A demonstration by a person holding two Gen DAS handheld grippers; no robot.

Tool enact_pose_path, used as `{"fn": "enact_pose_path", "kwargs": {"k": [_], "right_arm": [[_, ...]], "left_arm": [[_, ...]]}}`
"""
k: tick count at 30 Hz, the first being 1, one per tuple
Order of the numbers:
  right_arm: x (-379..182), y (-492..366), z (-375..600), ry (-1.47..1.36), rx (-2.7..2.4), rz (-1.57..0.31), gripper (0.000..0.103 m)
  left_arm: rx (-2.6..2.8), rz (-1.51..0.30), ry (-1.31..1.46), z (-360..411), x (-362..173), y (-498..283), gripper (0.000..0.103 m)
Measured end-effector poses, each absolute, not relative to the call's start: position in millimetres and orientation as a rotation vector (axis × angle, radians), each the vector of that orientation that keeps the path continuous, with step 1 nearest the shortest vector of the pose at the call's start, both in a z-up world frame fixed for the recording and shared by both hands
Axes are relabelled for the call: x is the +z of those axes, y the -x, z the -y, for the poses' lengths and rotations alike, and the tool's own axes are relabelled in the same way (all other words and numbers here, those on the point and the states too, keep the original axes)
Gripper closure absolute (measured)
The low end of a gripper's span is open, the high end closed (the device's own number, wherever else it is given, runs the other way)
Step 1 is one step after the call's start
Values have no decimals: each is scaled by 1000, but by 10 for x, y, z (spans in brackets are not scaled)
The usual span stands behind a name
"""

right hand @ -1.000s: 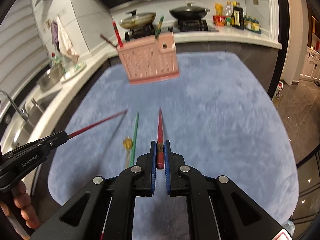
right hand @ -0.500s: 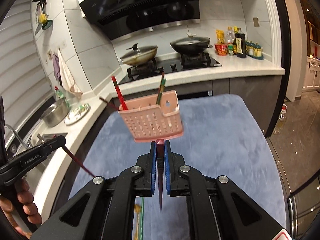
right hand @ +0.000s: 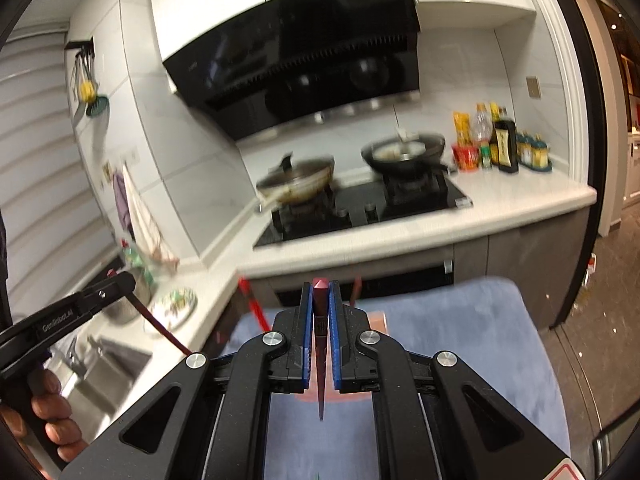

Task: Organize utensils
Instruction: 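Carry the red chopstick to the pink holder with the right tool while the left carries its red chopstick, then open the right tool to drop its red chopstick into the holder while the left releases its own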

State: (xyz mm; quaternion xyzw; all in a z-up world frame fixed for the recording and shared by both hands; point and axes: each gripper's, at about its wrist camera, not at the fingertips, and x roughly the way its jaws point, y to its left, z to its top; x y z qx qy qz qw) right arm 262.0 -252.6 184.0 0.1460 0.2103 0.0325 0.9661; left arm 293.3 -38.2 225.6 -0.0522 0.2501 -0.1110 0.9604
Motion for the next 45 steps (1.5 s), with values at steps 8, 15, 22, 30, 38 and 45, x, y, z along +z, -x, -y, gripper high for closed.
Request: {"fn": "enact_pose_path", "kwargs": {"k": [8,15,22,30,38,45], "right_arm": [[2016,-3219,2505,-281,38,-393,96],[1654,-3590,2514,-298,28,-484,96],[1350,-3747,2456,-295,32,-554,96],[1272,-3738,2400,-276,36,-577,86],[1378,-3457,2388,-252,40,-553,80],[1374,-3010,2353,-219,51,-548,75]], "left_arm": [[-216,-476,112,492,2379,-3397,96],[-201,-565,110,548,1936,-3726,96],[-185,-610,115,545,1669,-3870,96],[-187,-623,116,539,1589,-3899,72],[-160,-605,90,496,1585,-3649,65],[-152,-620,77,408,1491,-3256,65]]}}
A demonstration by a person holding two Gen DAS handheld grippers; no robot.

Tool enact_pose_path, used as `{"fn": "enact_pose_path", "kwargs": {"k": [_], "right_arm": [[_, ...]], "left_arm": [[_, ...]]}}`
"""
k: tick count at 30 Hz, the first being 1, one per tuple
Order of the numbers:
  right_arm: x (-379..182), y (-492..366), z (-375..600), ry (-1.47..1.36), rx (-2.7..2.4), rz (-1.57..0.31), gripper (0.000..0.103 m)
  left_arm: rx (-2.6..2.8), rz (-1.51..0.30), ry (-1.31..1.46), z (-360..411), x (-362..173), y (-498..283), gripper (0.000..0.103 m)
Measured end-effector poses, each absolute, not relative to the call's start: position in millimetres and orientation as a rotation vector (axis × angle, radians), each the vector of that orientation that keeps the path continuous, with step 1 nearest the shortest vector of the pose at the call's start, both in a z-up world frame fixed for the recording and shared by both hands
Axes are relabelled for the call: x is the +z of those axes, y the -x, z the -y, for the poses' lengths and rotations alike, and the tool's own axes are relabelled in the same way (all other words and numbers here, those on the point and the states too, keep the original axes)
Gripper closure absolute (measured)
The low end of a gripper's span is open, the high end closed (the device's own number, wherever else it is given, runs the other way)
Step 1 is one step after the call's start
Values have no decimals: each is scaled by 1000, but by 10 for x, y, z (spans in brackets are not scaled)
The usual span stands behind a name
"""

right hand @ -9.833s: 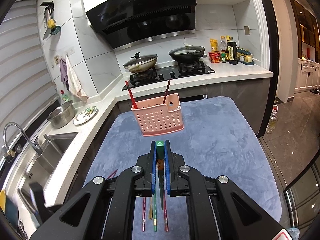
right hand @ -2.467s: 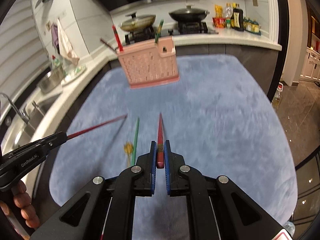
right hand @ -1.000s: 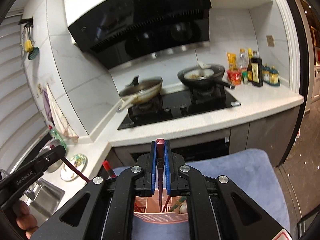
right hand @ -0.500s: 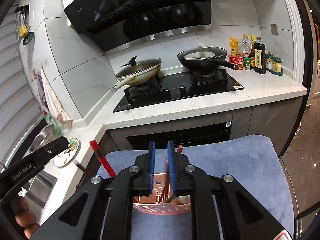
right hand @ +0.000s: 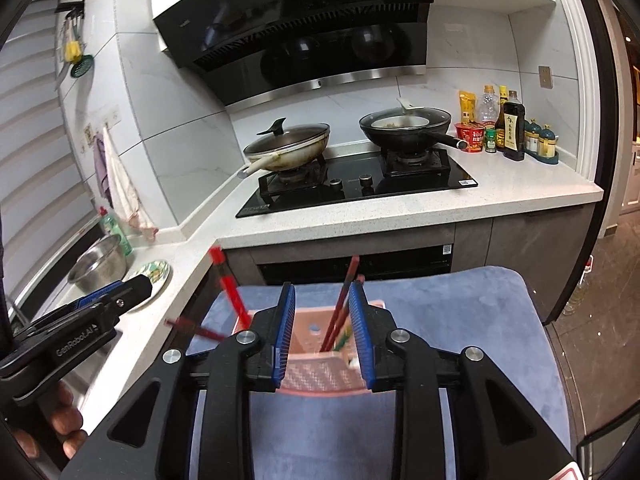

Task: Organize utensils
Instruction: 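Open the right tool to drop its red chopstick into the holder while the left releases its own, then move both open tools back toward the gold spoon and green chopstick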

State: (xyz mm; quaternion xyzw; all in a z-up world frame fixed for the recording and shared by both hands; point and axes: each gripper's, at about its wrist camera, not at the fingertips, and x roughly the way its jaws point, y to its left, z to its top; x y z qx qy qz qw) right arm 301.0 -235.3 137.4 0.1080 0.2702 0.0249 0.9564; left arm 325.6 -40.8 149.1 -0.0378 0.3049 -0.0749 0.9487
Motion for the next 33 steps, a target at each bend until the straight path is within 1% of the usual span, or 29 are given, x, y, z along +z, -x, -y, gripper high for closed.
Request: {"fn": "enact_pose_path", "kwargs": {"k": [9,19,27,33], "right_arm": [[1199,-2354,2177,-172,70,-574,75],[725,-1746,1968,-119,68,-656,75],[146,-1328,1887,-117,71,-779,75],[-171,-1089,1812,-109,77,-847,75]], "left_arm": [[-122,-657,57,274,1270,-2682,65],[-104,-711,52,134,918,-2149,65],[-88,-775,62,14,552,-1846,65],[-79,-819,60,-45,286,-1657,65]]}}
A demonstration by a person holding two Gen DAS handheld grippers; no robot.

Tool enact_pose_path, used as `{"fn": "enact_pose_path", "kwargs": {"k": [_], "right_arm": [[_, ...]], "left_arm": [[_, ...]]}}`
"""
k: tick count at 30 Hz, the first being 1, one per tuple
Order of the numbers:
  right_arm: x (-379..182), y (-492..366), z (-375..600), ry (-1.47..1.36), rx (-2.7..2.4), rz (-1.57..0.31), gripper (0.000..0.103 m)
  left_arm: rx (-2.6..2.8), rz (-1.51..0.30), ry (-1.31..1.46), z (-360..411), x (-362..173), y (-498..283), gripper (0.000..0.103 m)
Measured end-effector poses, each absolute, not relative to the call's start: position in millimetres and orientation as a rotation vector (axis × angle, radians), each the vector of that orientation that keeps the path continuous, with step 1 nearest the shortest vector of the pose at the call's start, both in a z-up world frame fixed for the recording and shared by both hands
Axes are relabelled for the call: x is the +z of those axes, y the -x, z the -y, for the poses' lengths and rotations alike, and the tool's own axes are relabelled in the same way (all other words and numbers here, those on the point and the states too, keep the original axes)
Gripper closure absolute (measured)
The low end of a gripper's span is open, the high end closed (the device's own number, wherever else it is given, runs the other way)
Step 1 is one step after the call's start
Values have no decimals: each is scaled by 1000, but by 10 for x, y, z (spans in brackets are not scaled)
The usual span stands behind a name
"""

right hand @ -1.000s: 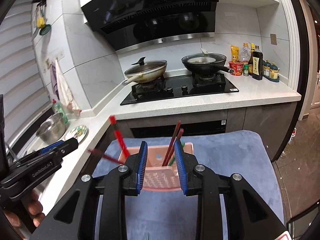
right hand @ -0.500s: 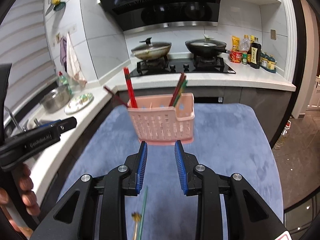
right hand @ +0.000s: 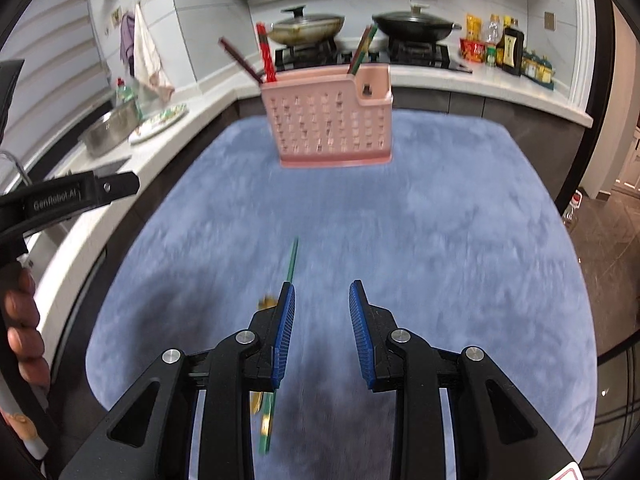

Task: Organize utensils
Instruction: 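Move both open tools back toward the gold spoon and green chopstick, then grasp the green chopstick at its end with the right tool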

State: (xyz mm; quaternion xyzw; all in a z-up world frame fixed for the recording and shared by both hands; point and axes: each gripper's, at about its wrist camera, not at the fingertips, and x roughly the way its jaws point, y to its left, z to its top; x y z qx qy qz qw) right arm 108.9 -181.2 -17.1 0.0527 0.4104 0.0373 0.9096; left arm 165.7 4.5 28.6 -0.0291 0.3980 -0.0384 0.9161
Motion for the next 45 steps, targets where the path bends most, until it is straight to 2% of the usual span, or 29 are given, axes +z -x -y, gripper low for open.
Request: {"fn": "enact_pose_path", "kwargs": {"k": [16,29,32,36,40,43,45], "right_arm": [[-841,-559,1443,-63,157,-986,75],[-1072,-504,1303,-37,184,-1037,77],[-1117,-503,1292,-27,178,-1045,81],[-1159,-510,1324,-26,155,-1052,96],[-1137,-519,1443,-62,114,-1040,96],[-1112,-526,1590,-103,72,-1029,96],[-1103,-533,1701,-128,44,-1024,96]], "left_arm": [[-54,-951,50,-117,-369,-1208,65],[-49,-988,38,-142,-528,-1081,65],[-53,-993,32,-131,-548,-1074,65],[-58,-1005,30,-115,-589,-1072,65],[-71,-1016,24,-73,-624,-1070,64],[-83,-1018,18,-21,-650,-1058,53],[-99,-1022,17,35,-669,-1046,52]]}}
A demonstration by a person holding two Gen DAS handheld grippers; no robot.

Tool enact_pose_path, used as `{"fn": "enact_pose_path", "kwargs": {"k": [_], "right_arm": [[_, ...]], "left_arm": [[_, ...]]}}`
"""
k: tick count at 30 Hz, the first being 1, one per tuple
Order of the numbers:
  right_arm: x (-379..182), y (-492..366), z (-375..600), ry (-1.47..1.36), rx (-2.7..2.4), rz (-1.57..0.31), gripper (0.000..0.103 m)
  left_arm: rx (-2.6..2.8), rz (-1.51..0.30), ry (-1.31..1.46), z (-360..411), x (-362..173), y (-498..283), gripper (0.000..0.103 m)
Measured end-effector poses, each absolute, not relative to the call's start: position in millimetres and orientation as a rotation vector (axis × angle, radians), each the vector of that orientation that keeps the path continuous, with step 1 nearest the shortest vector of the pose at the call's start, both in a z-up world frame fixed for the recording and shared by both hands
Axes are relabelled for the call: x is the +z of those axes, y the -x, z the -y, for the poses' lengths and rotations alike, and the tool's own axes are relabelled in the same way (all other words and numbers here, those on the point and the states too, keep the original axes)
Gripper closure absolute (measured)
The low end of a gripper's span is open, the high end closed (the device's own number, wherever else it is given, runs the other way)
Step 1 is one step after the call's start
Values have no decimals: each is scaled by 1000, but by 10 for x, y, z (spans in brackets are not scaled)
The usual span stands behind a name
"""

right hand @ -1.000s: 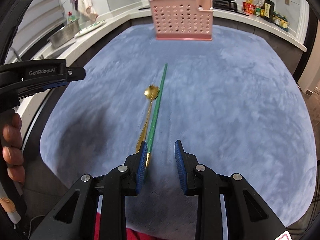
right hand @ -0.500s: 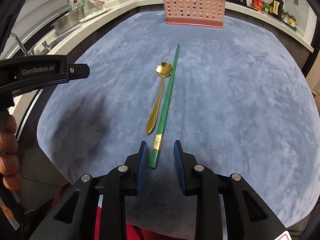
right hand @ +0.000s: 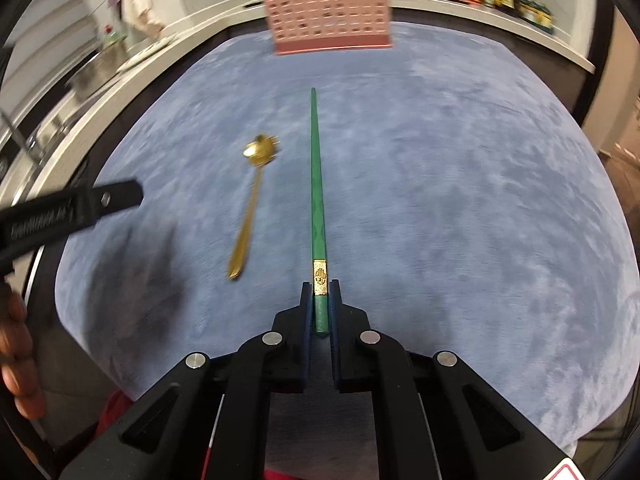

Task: Organize utensils
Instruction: 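Grasp the green chopstick at its end with the right tool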

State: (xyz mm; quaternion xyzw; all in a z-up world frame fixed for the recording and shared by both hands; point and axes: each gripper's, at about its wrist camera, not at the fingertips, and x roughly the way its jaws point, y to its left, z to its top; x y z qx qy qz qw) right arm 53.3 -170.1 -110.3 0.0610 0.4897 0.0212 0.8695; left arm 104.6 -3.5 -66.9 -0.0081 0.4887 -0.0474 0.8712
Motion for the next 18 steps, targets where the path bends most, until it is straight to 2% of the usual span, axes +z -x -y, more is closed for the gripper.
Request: {"fn": "enact_pose_path", "kwargs": {"k": [18], "right_arm": [[-1118,-485,2114,-217,-18,-1026,96]], "left_arm": [[-250,-1125,37,594,-1018,-1022,49]]}}
